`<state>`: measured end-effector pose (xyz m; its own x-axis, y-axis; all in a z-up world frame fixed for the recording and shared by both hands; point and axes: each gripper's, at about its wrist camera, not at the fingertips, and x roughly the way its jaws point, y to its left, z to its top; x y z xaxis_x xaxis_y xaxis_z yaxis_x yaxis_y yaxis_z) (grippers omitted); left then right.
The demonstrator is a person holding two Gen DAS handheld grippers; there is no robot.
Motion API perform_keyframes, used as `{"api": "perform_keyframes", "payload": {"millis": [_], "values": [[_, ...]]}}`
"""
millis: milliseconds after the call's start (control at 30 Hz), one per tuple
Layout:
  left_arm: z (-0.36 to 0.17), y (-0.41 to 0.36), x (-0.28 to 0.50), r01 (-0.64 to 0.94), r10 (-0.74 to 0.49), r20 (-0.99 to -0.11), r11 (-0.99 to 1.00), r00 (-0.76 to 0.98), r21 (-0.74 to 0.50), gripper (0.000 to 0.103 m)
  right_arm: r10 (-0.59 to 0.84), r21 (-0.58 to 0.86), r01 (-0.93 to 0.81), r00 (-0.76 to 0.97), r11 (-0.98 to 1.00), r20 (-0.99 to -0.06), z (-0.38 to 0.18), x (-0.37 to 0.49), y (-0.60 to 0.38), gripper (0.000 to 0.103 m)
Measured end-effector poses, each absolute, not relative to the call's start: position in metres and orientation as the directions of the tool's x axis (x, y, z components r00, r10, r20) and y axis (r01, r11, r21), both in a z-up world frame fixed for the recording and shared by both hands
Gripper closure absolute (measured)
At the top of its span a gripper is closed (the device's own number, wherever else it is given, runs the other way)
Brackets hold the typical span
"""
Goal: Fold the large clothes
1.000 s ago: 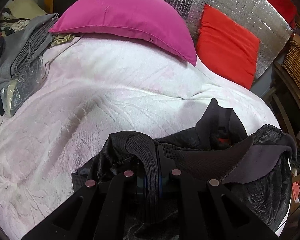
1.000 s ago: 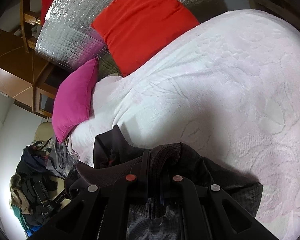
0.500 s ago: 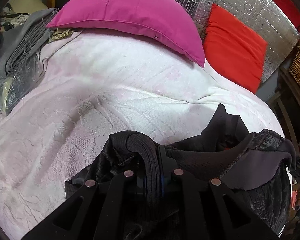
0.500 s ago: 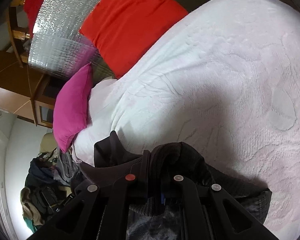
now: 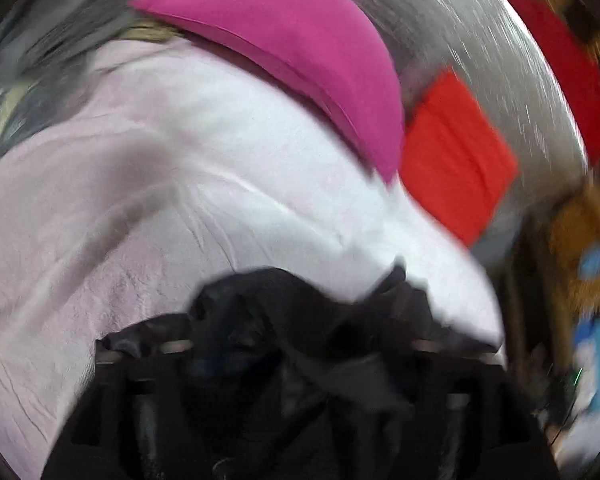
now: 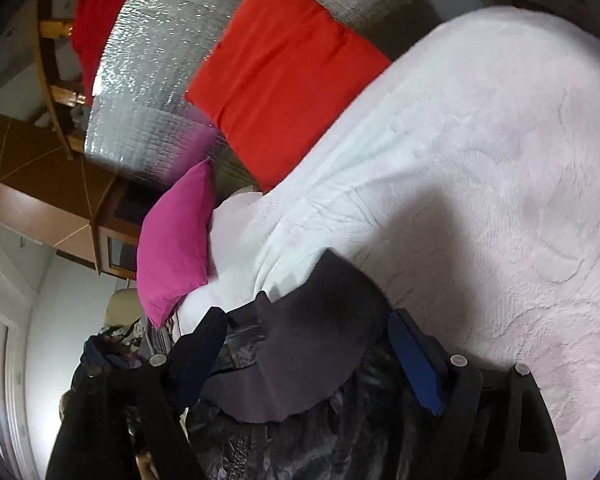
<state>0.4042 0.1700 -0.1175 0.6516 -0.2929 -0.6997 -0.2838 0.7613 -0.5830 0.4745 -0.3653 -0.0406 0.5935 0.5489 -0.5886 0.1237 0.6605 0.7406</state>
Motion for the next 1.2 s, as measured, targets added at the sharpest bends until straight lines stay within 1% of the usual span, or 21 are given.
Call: {"api": "perform_keyframes", "payload": {"millis": [67, 100, 200, 233, 300, 400, 433, 467, 500, 567, 667, 800, 833, 867, 933, 967, 1000, 1067, 1100, 1167, 1200], "values": [[-0.11, 0.191, 0.396, -0.34, -0.258, -0.656, 0.69, 0.709, -0.639, 0.021, 0.534, 0.72, 0.106, 0.6, 0.686, -0.596, -0.032, 0.471, -0.362, 0.018], [-0.107, 0.195, 0.394, -0.346, -0.249, -0.653, 0.685, 0.715, -0.641, 0.021, 0.526, 0.706, 0.093, 0.6, 0.702, -0.603, -0.028, 0.47, -0.36, 0.018], [-0.09, 0.198, 0.385, -0.335, -0.172, -0.658, 0.751, 0.733, -0.569, 0.021, 0.483, 0.629, 0.043, 0.6, 0.777, -0.638, -0.017, 0.466, -0.35, 0.018], [-0.084, 0.192, 0.382, -0.305, -0.151, -0.66, 0.796, 0.736, -0.523, 0.021, 0.471, 0.601, 0.026, 0.596, 0.799, -0.651, -0.016, 0.463, -0.348, 0.018], [-0.078, 0.174, 0.376, -0.219, -0.131, -0.667, 0.883, 0.734, -0.415, 0.021, 0.413, 0.493, -0.018, 0.573, 0.87, -0.708, -0.018, 0.459, -0.336, 0.018], [-0.083, 0.135, 0.373, -0.051, -0.111, -0.696, 0.977, 0.71, -0.207, 0.021, 0.351, 0.391, -0.044, 0.541, 0.919, -0.764, -0.033, 0.457, -0.327, 0.02], [-0.088, 0.121, 0.375, -0.007, -0.087, -0.71, 0.992, 0.699, -0.129, 0.021, 0.342, 0.381, -0.041, 0.536, 0.924, -0.772, -0.039, 0.458, -0.327, 0.022], [-0.095, 0.11, 0.379, 0.023, -0.066, -0.728, 0.997, 0.683, -0.069, 0.021, 0.342, 0.378, -0.042, 0.53, 0.925, -0.776, -0.043, 0.46, -0.327, 0.028], [-0.101, 0.104, 0.383, 0.041, -0.058, -0.742, 0.998, 0.668, -0.041, 0.021, 0.341, 0.374, -0.045, 0.523, 0.926, -0.781, -0.047, 0.462, -0.326, 0.031], [-0.111, 0.101, 0.393, 0.049, -0.055, -0.766, 0.998, 0.64, -0.03, 0.021, 0.343, 0.363, -0.061, 0.501, 0.93, -0.795, -0.054, 0.467, -0.324, 0.033], [-0.126, 0.106, 0.411, 0.044, -0.048, -0.803, 0.999, 0.594, -0.027, 0.021, 0.334, 0.347, -0.064, 0.483, 0.935, -0.81, -0.062, 0.474, -0.328, 0.033], [-0.133, 0.114, 0.426, 0.036, -0.059, -0.822, 0.998, 0.567, -0.046, 0.021, 0.345, 0.351, -0.077, 0.464, 0.933, -0.816, -0.072, 0.483, -0.329, 0.033], [-0.136, 0.114, 0.43, 0.03, -0.054, -0.826, 0.999, 0.562, -0.045, 0.021, 0.354, 0.358, -0.082, 0.456, 0.93, -0.817, -0.075, 0.485, -0.328, 0.036], [-0.139, 0.115, 0.433, 0.028, -0.059, -0.829, 0.998, 0.556, -0.052, 0.025, 0.366, 0.363, -0.095, 0.44, 0.927, -0.82, -0.078, 0.486, -0.326, 0.061], [-0.143, 0.116, 0.437, -0.008, -0.029, -0.846, 0.999, 0.533, -0.039, 0.064, 0.36, 0.353, -0.101, 0.433, 0.93, -0.826, -0.08, 0.488, -0.324, 0.077], [-0.144, 0.12, 0.438, -0.016, -0.061, -0.846, 0.997, 0.53, -0.081, 0.069, 0.347, 0.332, -0.115, 0.442, 0.936, -0.827, -0.076, 0.487, -0.322, 0.083], [-0.144, 0.124, 0.438, -0.022, -0.082, -0.842, 0.994, 0.534, -0.111, 0.079, 0.332, 0.312, -0.122, 0.464, 0.942, -0.822, -0.07, 0.484, -0.321, 0.084], [-0.142, 0.133, 0.435, -0.049, -0.088, -0.829, 0.989, 0.552, -0.137, 0.083, 0.345, 0.329, -0.124, 0.499, 0.936, -0.795, -0.054, 0.479, -0.326, 0.085], [-0.149, 0.142, 0.437, -0.092, -0.107, -0.839, 0.979, 0.533, -0.184, 0.084, 0.35, 0.353, -0.091, 0.495, 0.931, -0.795, -0.057, 0.481, -0.333, 0.085], [-0.173, 0.15, 0.445, -0.148, -0.116, -0.88, 0.967, 0.461, -0.205, 0.084, 0.327, 0.36, 0.001, 0.417, 0.933, -0.848, -0.088, 0.492, -0.341, 0.085], [-0.175, 0.148, 0.445, -0.148, -0.109, -0.879, 0.969, 0.464, -0.198, 0.083, 0.337, 0.365, 0.006, 0.37, 0.931, -0.866, -0.105, 0.494, -0.338, 0.085]]}}
